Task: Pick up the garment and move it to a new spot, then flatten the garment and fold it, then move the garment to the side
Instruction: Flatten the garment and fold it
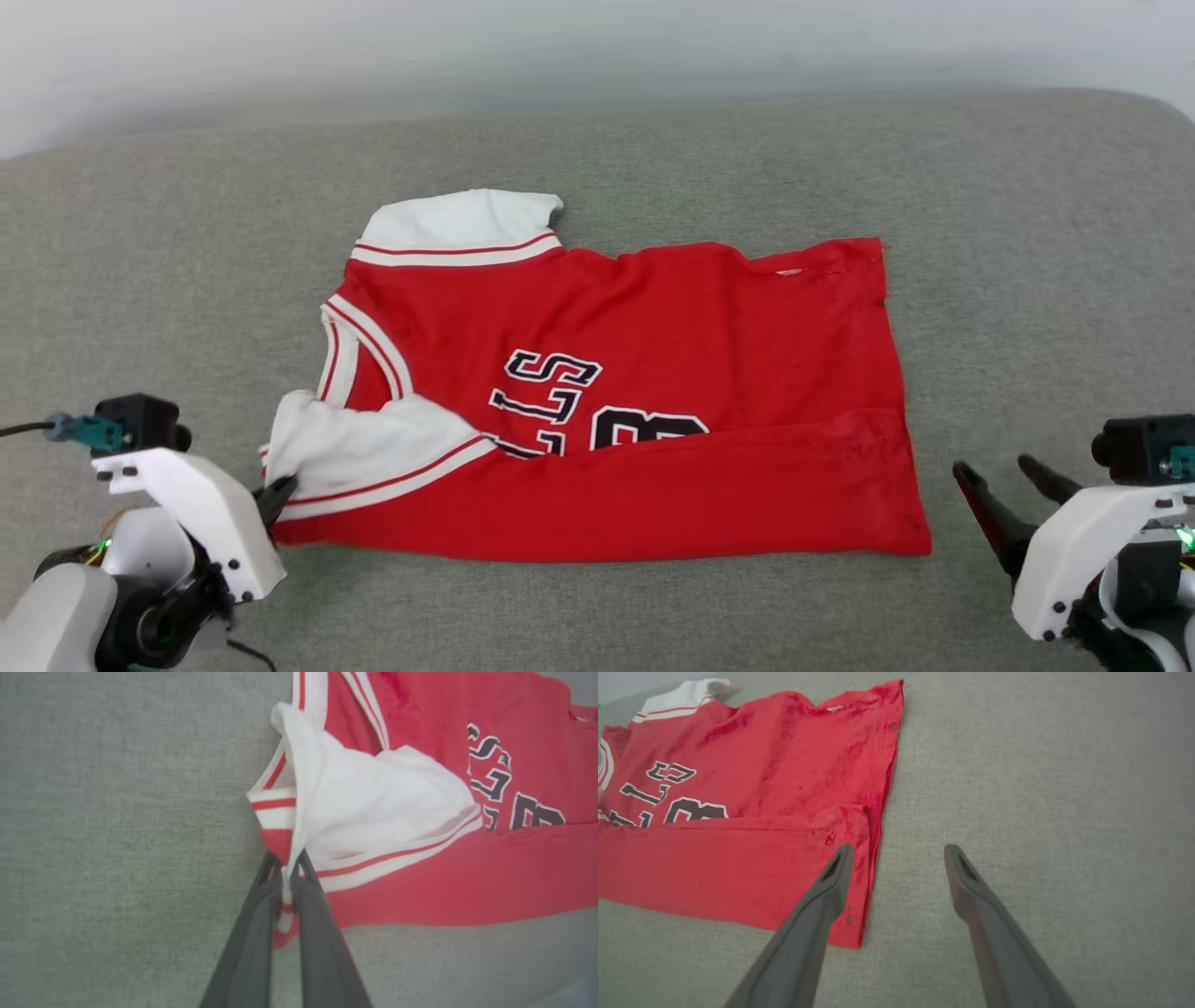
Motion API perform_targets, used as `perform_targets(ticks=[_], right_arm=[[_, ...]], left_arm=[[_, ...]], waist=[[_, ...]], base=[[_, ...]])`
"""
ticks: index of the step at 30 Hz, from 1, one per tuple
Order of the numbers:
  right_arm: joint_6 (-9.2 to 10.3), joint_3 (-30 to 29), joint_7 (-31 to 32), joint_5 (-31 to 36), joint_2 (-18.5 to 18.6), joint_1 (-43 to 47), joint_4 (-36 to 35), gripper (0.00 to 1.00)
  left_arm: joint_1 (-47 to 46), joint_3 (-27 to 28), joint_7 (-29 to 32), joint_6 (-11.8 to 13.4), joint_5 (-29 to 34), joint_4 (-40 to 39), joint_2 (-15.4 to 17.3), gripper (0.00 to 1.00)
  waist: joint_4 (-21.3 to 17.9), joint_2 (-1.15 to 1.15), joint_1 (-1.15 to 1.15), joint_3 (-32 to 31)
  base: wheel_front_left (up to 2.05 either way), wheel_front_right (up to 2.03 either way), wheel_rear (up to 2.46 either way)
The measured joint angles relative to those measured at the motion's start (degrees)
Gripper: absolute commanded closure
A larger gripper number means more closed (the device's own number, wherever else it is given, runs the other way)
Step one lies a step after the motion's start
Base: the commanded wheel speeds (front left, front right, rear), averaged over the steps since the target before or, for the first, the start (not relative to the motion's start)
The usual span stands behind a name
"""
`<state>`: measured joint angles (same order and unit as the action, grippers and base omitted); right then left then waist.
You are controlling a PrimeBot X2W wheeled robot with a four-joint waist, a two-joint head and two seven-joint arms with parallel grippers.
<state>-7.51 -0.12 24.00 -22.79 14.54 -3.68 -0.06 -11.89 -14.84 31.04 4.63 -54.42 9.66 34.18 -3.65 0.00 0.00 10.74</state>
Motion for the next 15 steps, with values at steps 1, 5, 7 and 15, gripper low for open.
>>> perform_targets(ticks=[1, 5, 7, 15], right_arm=[[0.00, -0.5, 10.2, -1.9, 1.1, -0.6, -0.1, 0.00], [0.00, 0.3, 20.3, -3.2, 0.2, -2.1, 0.0, 0.00], [0.00, 1.3, 21.7, -3.6, 0.0, -3.6, 1.2, 0.00], [0.01, 3.0, 23.3, -5.6, -0.5, -7.5, 7.4, 0.91]], left_arm=[[-0.5, -0.4, -0.8, 0.5, 0.9, -3.4, -0.5, 1.00], [-1.6, -1.0, -2.5, 1.9, 3.0, -8.4, -1.0, 1.00], [-1.8, -1.2, -2.8, 2.1, 3.5, -9.6, -1.3, 1.00], [-2.3, -1.5, -4.0, 2.9, 3.8, -9.6, -2.6, 1.00]], waist=[[1.1, 0.00, 0.00, 0.5], [2.9, 0.00, 0.00, 3.1], [3.3, 0.00, 0.00, 4.1], [4.6, 0.00, 0.00, 6.1]], base=[[0.00, 0.00, 0.00], [0.00, 0.00, 0.00], [0.00, 0.00, 0.00], [0.00, 0.00, 0.00]])
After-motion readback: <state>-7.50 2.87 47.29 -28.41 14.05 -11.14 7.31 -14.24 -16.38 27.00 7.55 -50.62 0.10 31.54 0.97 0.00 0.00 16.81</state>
